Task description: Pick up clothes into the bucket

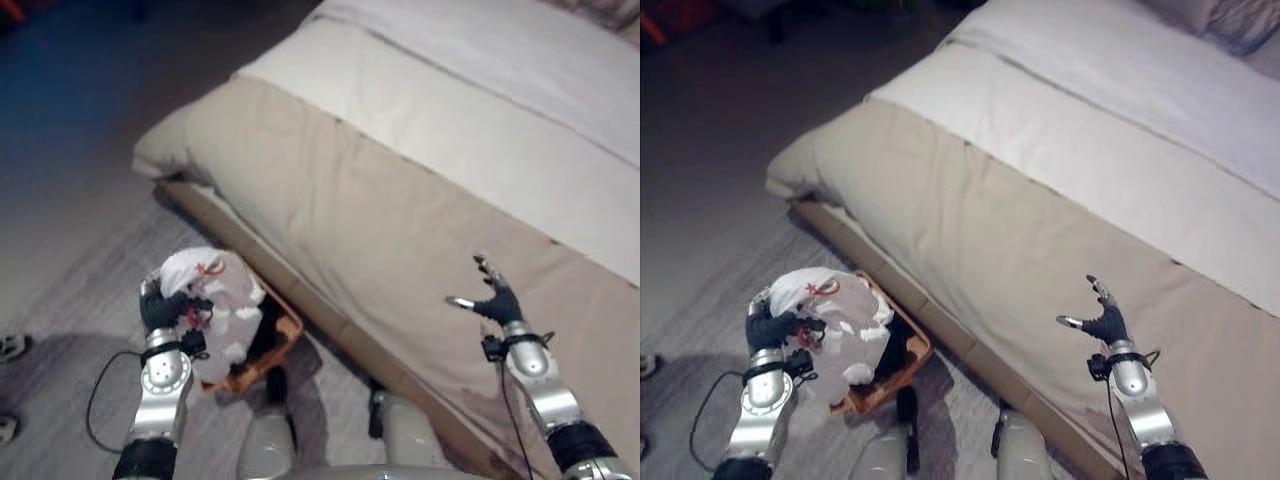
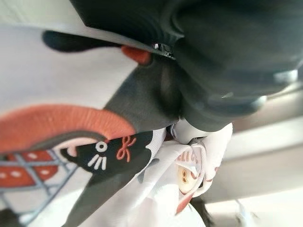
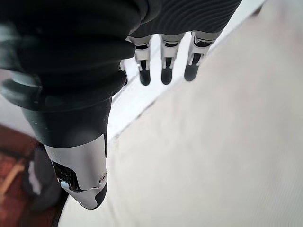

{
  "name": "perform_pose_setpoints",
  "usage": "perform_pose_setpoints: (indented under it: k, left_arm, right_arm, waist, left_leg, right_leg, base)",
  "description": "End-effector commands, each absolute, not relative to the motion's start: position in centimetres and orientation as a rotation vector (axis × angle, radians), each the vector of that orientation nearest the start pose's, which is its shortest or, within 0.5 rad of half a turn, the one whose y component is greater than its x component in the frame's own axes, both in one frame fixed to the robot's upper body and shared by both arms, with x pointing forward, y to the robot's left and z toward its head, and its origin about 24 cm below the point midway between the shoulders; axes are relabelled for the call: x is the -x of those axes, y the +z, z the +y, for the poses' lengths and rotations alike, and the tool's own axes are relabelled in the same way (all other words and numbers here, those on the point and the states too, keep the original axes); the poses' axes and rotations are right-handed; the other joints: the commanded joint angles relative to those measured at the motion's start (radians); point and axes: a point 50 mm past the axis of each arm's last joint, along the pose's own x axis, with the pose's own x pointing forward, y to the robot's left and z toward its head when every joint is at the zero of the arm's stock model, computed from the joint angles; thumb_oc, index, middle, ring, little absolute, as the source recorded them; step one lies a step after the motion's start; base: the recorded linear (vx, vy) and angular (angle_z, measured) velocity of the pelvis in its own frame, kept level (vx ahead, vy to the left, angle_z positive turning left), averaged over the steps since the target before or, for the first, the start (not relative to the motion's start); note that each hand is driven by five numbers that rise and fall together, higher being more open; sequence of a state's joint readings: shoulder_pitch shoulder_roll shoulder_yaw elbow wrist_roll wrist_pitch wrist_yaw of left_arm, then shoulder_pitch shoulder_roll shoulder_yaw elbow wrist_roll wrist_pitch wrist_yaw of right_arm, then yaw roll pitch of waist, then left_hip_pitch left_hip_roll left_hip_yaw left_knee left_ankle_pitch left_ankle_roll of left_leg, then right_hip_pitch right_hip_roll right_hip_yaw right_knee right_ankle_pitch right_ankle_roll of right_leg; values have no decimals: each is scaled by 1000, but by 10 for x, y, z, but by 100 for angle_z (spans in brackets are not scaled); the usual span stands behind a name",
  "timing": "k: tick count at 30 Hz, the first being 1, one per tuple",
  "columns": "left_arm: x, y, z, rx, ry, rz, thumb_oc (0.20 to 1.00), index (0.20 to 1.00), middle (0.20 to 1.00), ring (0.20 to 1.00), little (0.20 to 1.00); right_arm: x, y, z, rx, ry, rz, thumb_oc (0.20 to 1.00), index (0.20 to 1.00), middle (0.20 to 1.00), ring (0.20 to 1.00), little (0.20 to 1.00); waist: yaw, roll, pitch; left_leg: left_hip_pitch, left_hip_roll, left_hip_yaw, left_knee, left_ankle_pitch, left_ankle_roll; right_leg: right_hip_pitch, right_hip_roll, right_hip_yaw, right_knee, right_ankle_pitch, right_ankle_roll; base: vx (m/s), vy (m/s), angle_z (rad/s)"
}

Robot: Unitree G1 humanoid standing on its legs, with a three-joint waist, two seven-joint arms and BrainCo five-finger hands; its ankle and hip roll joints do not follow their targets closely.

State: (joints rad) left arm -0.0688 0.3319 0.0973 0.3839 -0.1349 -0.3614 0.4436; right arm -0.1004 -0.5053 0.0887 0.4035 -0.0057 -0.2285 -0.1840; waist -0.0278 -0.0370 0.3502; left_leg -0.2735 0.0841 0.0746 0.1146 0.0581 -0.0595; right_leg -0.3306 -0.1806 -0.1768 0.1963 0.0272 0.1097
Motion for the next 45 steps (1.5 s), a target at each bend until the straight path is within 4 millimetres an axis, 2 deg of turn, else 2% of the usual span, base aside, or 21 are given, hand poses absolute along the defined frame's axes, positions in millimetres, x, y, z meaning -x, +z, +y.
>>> perform_pose_setpoints:
  k: [1, 5, 12, 15, 16, 19, 22, 29, 34, 40, 45]
  left_arm:
    - [-252, 68, 289, -170, 662, -310, 200, 200, 200, 200, 200]
    - [-260, 76, 290, -126, 715, -348, 200, 200, 200, 200, 200]
    - [-281, 99, 293, 19, 830, -423, 200, 200, 200, 200, 200]
    - [-289, 110, 301, 24, 858, -444, 200, 200, 200, 200, 200]
    - [-291, 115, 305, 29, 874, -456, 200, 200, 200, 200, 200]
    - [-300, 130, 313, 104, 893, -494, 200, 200, 200, 200, 200]
    - [-305, 137, 317, 115, 900, -496, 200, 200, 200, 200, 200]
    - [-317, 144, 319, 137, 892, -476, 200, 200, 200, 200, 200]
    - [-327, 160, 321, 109, 869, -488, 200, 200, 200, 200, 200]
    - [-328, 177, 321, 86, 842, -542, 200, 200, 200, 200, 200]
    - [-329, 189, 336, 53, 883, -537, 200, 200, 200, 200, 200]
  right_arm:
    - [-269, 39, -244, 469, -128, -70, 1000, 1000, 1000, 1000, 1000]
    - [-278, 47, -236, 447, -130, -114, 1000, 1000, 1000, 1000, 1000]
    - [-296, 71, -223, 433, -138, -221, 1000, 1000, 1000, 1000, 1000]
    - [-300, 83, -221, 415, -150, -273, 1000, 1000, 1000, 1000, 1000]
    - [-301, 89, -221, 408, -151, -296, 1000, 1000, 1000, 1000, 1000]
    - [-305, 104, -219, 399, -163, -360, 1000, 1000, 1000, 1000, 1000]
    - [-308, 111, -219, 407, -177, -388, 1000, 1000, 1000, 1000, 1000]
    - [-313, 122, -215, 410, -186, -427, 1000, 1000, 1000, 1000, 1000]
    - [-314, 127, -218, 425, -188, -447, 1000, 1000, 1000, 1000, 1000]
    - [-314, 131, -221, 431, -197, -458, 1000, 1000, 1000, 1000, 1000]
    - [-314, 141, -223, 437, -198, -498, 1000, 1000, 1000, 1000, 1000]
  waist:
    - [14, -60, -39]
    - [15, -52, -20]
    - [4, -44, 3]
    - [-5, -46, 13]
    - [-9, -44, 18]
    - [-20, -45, 21]
    - [-26, -45, 21]
    - [-41, -38, 9]
    - [-58, -35, 12]
    - [-63, -29, 9]
    - [-74, -25, 2]
  left_leg:
    - [-64, -20, -32, 149, -51, 15]
    - [-207, -26, -55, 239, -65, 16]
    - [-418, -29, -87, 301, -43, 21]
    - [-494, -27, -96, 327, -42, 20]
    - [-509, -24, -104, 344, -72, 15]
    - [-607, -21, -111, 371, -71, 9]
    - [-664, -22, -111, 388, -70, 10]
    - [-725, -14, -105, 386, -74, 10]
    - [-765, -12, -98, 386, -73, 7]
    - [-795, -10, -96, 388, -74, 7]
    - [-836, -3, -94, 398, -76, 5]
  right_leg:
    - [-54, -48, 23, 129, 24, 29]
    - [-179, -57, 28, 221, 2, 23]
    - [-373, -65, 21, 296, 10, 22]
    - [-441, -65, 23, 316, 13, 20]
    - [-461, -59, 37, 339, -13, 31]
    - [-548, -59, 48, 356, -8, 33]
    - [-602, -61, 57, 366, -4, 33]
    - [-672, -61, 74, 363, 6, 37]
    - [-711, -58, 88, 351, 18, 42]
    - [-744, -50, 94, 350, 20, 42]
    - [-783, -44, 101, 352, 24, 45]
  base:
    - [-106, -27, 12]
    - [-142, -24, 19]
    - [-113, -11, 26]
    - [-61, 1, 12]
    - [0, -1, 60]
    - [-56, 13, -18]
    - [-47, 27, 4]
    - [-8, 34, -5]
    - [5, 30, -7]
    - [5, 3, -1]
    - [3, 1, -1]
